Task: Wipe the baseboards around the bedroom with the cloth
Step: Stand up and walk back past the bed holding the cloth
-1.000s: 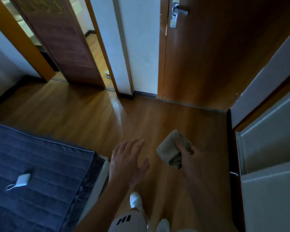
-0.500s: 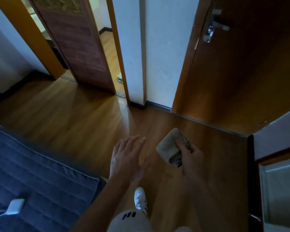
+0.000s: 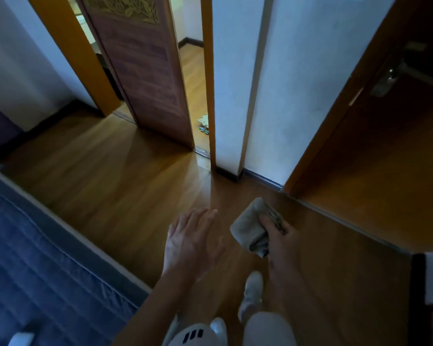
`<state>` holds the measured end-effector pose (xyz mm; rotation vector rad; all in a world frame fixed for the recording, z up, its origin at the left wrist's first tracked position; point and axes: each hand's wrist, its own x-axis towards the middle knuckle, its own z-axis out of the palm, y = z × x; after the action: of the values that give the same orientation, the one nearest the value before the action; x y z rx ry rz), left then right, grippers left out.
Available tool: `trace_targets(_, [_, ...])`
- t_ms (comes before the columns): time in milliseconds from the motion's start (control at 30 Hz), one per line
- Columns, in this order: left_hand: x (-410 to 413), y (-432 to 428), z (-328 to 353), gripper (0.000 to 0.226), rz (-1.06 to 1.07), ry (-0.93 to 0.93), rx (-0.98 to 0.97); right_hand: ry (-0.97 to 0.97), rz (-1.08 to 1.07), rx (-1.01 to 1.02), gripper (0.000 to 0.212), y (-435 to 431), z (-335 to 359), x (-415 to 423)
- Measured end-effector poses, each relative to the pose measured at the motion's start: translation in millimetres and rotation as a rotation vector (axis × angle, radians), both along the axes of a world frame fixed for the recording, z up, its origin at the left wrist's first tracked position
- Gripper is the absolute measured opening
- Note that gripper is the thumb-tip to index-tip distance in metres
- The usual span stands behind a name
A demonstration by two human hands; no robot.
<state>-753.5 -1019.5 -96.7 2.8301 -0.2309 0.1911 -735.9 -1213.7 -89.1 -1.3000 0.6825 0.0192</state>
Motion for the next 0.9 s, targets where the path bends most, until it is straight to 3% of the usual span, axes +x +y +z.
trace_targets(333, [139,30,-12,0.058,0.191,-0.062,-0.007,0.013,0.183,-0.069,0.018,31,-19,181])
trace_targets(467, [197,35,-1,0.061,0.276,-0.075,0.031,-0.016,0.278,0.025,0.032,46,-4,262])
trace_targets(567, [229,43,3,0.062,0.371,-0.068,0.033,-0.024,0.379,0.098,0.029,60,8,310])
trace_targets(700, [262,58,4,0.06,0.493,-0.043,0.029,0.003,0.496,0.09,0.017,86,9,360])
trace_targets(833, [284,80,11,0.061,0.619,-0.059,-0.005,0.041,0.585,0.098,0.029,126,8,394])
trace_targets(900, [292,97,12,0.061,0.667,-0.062,0.0,0.028,0.652,0.101,0.019,150,7,407])
